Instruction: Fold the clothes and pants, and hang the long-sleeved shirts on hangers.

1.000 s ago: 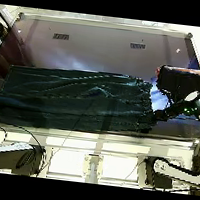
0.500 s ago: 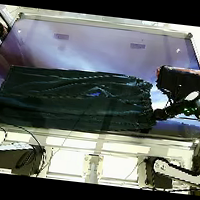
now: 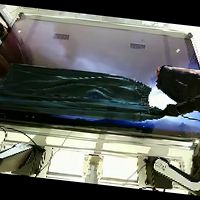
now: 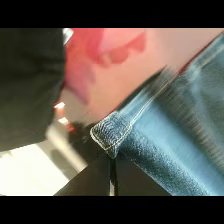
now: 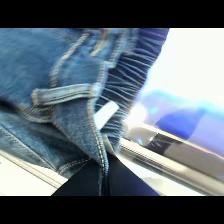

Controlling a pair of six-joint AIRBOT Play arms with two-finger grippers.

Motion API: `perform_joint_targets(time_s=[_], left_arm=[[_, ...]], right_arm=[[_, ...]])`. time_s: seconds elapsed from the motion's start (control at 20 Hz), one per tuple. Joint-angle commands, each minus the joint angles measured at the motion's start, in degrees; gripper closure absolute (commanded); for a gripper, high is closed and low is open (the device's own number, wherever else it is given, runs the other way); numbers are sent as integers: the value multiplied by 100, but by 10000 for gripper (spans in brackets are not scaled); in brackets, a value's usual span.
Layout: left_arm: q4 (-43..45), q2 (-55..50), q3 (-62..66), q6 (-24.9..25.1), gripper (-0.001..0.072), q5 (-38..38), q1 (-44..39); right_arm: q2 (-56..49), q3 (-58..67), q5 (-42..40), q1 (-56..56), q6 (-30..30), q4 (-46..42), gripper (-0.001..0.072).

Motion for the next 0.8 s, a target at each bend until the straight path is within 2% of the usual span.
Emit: perform_joint_targets(time_s=[0.0, 0.15, 0.3, 0.4, 0.55, 0.75], left_arm=[[-455, 166, 57, 232, 680, -306, 114], [-387, 166, 52, 385, 680, -693, 116], [-387, 168, 50, 487, 680, -977, 116], [-389, 166, 28, 586, 680, -1113, 116], [-297, 160, -236, 590, 679, -1150, 114], [341, 114, -925, 588, 679, -1156, 68]], right_arm=[[345, -9, 264, -968, -129, -57, 683], [487, -157, 481, -1633, -424, 157, 683], [636, -321, 330, -2004, -444, 114, 683], [634, -328, 372, -2079, -271, 2, 684], [603, -387, 509, -2061, 214, -662, 685], [592, -833, 444, -2061, 411, -798, 685]])
